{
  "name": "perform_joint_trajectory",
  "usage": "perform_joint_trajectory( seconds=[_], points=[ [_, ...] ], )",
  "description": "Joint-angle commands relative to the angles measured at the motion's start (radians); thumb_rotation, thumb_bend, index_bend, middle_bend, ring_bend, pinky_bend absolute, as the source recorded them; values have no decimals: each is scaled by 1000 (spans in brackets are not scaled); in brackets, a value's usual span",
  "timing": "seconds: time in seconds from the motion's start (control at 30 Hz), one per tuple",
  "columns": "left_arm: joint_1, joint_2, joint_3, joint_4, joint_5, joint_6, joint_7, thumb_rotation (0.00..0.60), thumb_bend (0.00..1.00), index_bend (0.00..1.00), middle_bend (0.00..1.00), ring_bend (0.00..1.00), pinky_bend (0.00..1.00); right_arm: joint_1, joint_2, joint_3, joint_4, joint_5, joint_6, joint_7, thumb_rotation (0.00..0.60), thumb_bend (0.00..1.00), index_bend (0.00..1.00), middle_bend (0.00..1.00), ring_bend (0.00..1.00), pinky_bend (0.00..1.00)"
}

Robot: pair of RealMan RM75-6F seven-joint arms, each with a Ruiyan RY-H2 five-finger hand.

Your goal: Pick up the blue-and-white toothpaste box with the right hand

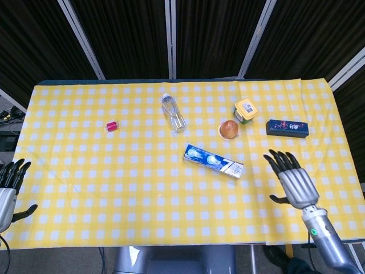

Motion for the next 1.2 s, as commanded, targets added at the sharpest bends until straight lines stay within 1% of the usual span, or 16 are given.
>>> perform_joint_trajectory(
  seconds=[0.03,0.07,0.1,0.23,0.3,0.4,0.5,0.6,0.67,0.83,0.97,1.2],
  points=[
    [-19,-11,-14,14,-42,-37,13,600,0,0,0,0,0,240,-165,109,68,197,-228,-107,600,0,0,0,0,41],
    [-24,-15,-18,17,-53,-45,16,600,0,0,0,0,0,280,-203,123,99,251,-258,-133,600,0,0,0,0,65],
    [-26,-16,-20,18,-59,-48,18,600,0,0,0,0,0,300,-224,128,117,280,-268,-152,600,0,0,0,0,85],
    [-34,-22,-25,25,-81,-64,21,600,0,0,0,0,0,379,-315,136,186,408,-285,-230,600,0,0,0,0,123],
    [-38,-23,-27,29,-93,-73,21,600,0,0,0,0,0,415,-357,141,209,493,-291,-250,600,0,0,0,0,142],
    [-43,-23,-30,31,-108,-83,17,600,0,0,0,0,0,462,-395,136,219,598,-292,-287,600,0,0,0,0,150],
    [-48,-24,-31,33,-116,-90,18,600,0,0,0,0,0,503,-429,121,229,663,-276,-328,600,0,0,3,0,151],
    [-51,-26,-27,32,-119,-97,23,600,0,0,0,0,0,537,-472,101,265,704,-253,-365,600,0,1,14,0,154],
    [-52,-27,-26,31,-119,-97,26,600,0,0,0,0,0,553,-497,88,294,710,-237,-384,600,0,7,24,0,158],
    [-53,-28,-26,28,-123,-94,29,600,0,0,0,0,0,575,-553,66,357,717,-210,-404,600,0,40,75,3,227],
    [-51,-23,-27,27,-126,-90,16,600,0,0,0,0,0,593,-600,55,426,712,-182,-426,600,12,87,132,60,274],
    [-53,-15,-26,27,-127,-92,-5,600,0,0,0,0,0,600,-628,45,472,735,-160,-449,600,59,164,229,177,351]
  ],
)
